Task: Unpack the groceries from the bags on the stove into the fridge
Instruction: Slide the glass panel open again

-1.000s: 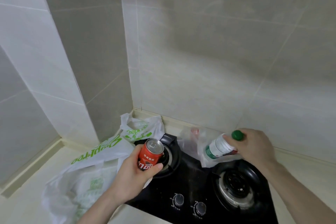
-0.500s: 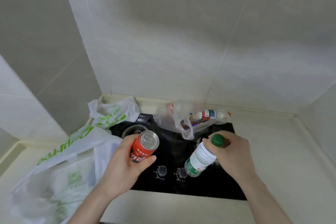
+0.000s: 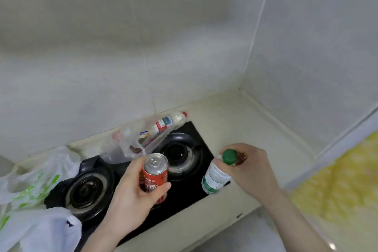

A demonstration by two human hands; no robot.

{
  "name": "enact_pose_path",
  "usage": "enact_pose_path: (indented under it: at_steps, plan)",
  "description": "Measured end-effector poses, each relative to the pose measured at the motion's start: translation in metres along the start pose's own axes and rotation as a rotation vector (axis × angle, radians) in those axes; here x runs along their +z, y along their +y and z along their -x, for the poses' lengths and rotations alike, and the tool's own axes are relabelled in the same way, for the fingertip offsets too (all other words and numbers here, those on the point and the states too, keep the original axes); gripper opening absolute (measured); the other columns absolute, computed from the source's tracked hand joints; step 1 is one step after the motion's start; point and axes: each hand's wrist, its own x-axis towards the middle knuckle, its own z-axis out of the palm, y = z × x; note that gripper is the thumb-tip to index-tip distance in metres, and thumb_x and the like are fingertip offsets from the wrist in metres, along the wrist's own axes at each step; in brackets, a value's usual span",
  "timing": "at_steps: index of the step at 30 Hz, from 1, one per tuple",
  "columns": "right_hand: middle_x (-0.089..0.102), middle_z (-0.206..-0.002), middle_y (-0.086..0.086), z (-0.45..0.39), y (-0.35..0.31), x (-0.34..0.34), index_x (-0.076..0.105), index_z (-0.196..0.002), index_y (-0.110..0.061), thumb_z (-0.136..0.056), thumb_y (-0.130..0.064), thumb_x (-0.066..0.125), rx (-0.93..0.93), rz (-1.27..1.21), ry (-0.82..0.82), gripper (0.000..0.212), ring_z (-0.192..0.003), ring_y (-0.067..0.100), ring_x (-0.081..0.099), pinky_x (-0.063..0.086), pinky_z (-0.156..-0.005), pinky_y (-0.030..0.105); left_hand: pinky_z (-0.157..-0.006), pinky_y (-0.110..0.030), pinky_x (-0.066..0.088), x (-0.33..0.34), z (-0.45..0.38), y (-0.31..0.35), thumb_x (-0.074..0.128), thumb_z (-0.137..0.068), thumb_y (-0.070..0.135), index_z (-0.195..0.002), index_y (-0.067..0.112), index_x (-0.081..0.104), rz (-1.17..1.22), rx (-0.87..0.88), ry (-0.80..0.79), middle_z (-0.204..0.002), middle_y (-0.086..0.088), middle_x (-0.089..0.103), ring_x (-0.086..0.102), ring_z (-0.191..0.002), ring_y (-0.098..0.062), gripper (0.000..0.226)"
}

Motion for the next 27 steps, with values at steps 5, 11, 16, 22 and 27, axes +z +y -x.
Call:
enact_pose_path:
  at_steps: [5,11,16,22,27]
  plan:
    - [0.071,-0.078,-0.016,0.023,0.040,-0.084,0.073,-0.074,-0.030,-0.071,-0.033,0.091,0.086,0.067,0.142,0.018,-0.069,0.006,0.062,0.050,-0.064,0.021,-0.093,-0.041,0.058,0.084,-0.020,0.056,0.094,-0.069,0.017,-0.121,0.042,0.061,-0.019,0.166,-0.173,-0.123,0.014,0.067,0.068,-0.111,-0.009,0.067]
    - [0.067,-0.074,-0.005,0.078,0.087,-0.185,0.074,-0.079,-0.030,-0.070,-0.039,0.091,0.186,0.121,0.344,0.021,-0.059,0.006,0.049,0.042,-0.057,0.023,-0.085,-0.038,0.058,0.195,-0.030,0.123,0.095,-0.065,0.021,-0.115,0.040,0.064,-0.041,0.341,-0.391,-0.111,0.015,0.071,0.070,-0.101,-0.007,0.061]
    - [0.062,-0.071,0.001,0.151,0.117,-0.257,0.074,-0.081,-0.031,-0.068,-0.046,0.089,0.317,0.181,0.602,0.024,-0.061,0.015,0.051,0.047,-0.061,0.039,-0.081,-0.020,0.053,0.289,-0.016,0.186,0.095,-0.067,0.022,-0.108,0.045,0.063,0.014,0.514,-0.617,-0.106,0.022,0.072,0.068,-0.098,-0.002,0.057]
    - [0.059,-0.068,0.003,0.246,0.132,-0.312,0.071,-0.075,-0.028,-0.069,-0.040,0.091,0.472,0.200,0.956,0.024,-0.056,0.008,0.045,0.039,-0.055,0.026,-0.068,-0.008,0.051,0.404,0.012,0.252,0.097,-0.058,0.004,-0.094,0.049,0.067,0.065,0.613,-0.896,-0.092,0.020,0.073,0.069,-0.086,0.000,0.065]
    - [0.065,-0.070,0.007,0.315,0.134,-0.344,0.067,-0.074,-0.025,-0.070,-0.045,0.088,0.668,0.190,1.234,0.029,-0.064,0.025,0.056,0.048,-0.059,0.041,-0.067,-0.003,0.048,0.483,0.049,0.306,0.099,-0.054,0.029,-0.097,0.058,0.060,0.070,0.717,-1.134,-0.097,0.040,0.064,0.068,-0.084,0.003,0.066]
